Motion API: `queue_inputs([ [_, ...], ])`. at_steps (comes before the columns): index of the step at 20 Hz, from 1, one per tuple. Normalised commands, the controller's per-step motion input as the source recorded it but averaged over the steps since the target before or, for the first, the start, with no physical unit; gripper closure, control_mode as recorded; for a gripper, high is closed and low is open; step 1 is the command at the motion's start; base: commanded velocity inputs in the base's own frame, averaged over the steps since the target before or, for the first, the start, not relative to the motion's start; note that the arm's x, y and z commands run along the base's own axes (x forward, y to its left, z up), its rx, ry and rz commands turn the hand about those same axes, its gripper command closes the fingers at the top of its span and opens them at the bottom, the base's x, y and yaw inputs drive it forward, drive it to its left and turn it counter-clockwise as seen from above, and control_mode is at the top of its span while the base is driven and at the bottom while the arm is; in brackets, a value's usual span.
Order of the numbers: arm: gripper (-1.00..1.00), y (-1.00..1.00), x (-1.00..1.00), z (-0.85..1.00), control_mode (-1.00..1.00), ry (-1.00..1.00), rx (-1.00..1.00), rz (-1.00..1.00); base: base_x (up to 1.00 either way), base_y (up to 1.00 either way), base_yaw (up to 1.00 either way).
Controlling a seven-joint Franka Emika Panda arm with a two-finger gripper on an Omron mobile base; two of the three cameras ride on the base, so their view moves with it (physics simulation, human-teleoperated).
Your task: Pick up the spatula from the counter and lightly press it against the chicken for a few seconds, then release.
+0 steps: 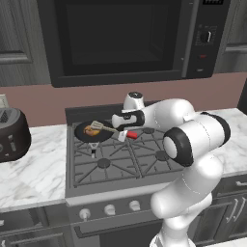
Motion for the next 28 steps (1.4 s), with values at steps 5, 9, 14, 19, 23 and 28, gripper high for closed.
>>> queue_inputs([
  [5,1.0,0.04,0.19,-0.12,-1.0,0.0,-0.01,0.0,0.0,0.0,0.0],
  [9,1.0,0.0,0.2,-0.1,-1.0,0.0,0.0,0.0,0.0,0.0,0.0],
  [14,1.0,0.0,0.24,-0.1,-1.0,0.0,0.0,0.0,0.0,0.0,0.0],
  [19,1.0,0.0,0.24,-0.09,-1.0,0.0,0.0,0.0,0.0,0.0,0.0],
  [23,1.0,0.01,0.19,-0.14,-1.0,0.0,0.0,0.0,0.0,0.0,0.0],
  [28,1.0,0.03,0.2,-0.16,-1.0,0.01,0.0,0.0,0.0,0.0,0.0],
])
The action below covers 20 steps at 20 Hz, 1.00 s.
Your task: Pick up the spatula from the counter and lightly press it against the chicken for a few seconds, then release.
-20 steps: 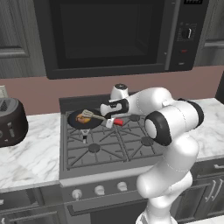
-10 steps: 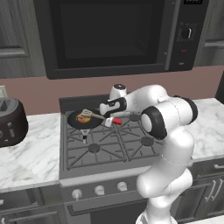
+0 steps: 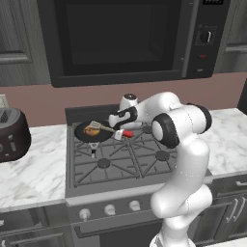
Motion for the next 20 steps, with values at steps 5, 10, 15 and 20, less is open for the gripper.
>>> queue_inputs([
  [5,1.0,0.04,0.14,-0.18,-1.0,0.01,-0.01,0.0,0.0,0.0,0.0],
  [10,1.0,0.05,0.15,-0.16,-1.0,0.01,-0.01,0.0,0.0,0.0,0.0],
  [15,1.0,0.01,0.11,-0.16,-1.0,0.01,-0.01,0.0,0.0,0.0,0.0],
  [20,1.0,0.01,0.07,-0.15,-1.0,0.0,-0.01,0.0,0.0,0.0,0.0],
])
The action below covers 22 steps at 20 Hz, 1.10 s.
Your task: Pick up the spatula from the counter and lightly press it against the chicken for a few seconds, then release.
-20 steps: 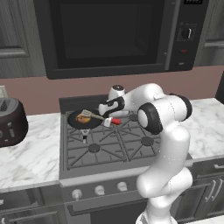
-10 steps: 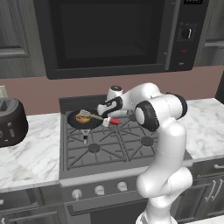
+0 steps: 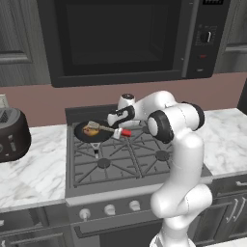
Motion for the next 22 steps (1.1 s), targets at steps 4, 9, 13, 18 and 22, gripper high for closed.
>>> queue_inputs([
  [4,1.0,0.01,0.07,-0.17,-1.0,0.0,-0.01,0.0,0.0,0.0,0.0],
  [9,1.0,0.0,0.05,-0.17,-1.0,0.0,-0.01,0.0,0.0,0.0,0.0],
  [13,1.0,0.0,0.02,-0.17,-1.0,0.0,-0.02,0.0,0.0,0.0,0.0],
  [18,1.0,0.0,0.0,-0.16,-1.0,0.0,-0.03,0.0,0.0,0.0,0.0],
  [22,1.0,0.0,0.0,-0.14,-1.0,0.0,-0.03,0.0,0.0,0.0,0.0],
])
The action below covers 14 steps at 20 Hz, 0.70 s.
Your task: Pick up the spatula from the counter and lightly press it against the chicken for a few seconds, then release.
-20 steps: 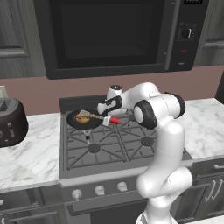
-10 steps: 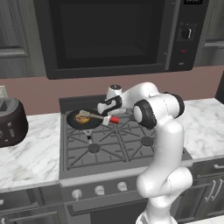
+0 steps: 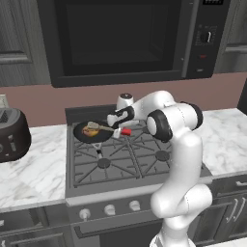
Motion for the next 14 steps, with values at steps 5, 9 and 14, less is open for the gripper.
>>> queue_inputs([
  [5,1.0,0.0,0.0,-0.14,-1.0,0.0,-0.02,0.0,0.0,0.0,0.0],
  [9,1.0,0.0,0.0,-0.13,-1.0,0.0,-0.02,0.0,0.0,0.0,0.0],
  [14,1.0,0.0,0.0,-0.13,-1.0,0.0,-0.02,0.0,0.0,0.0,0.0],
])
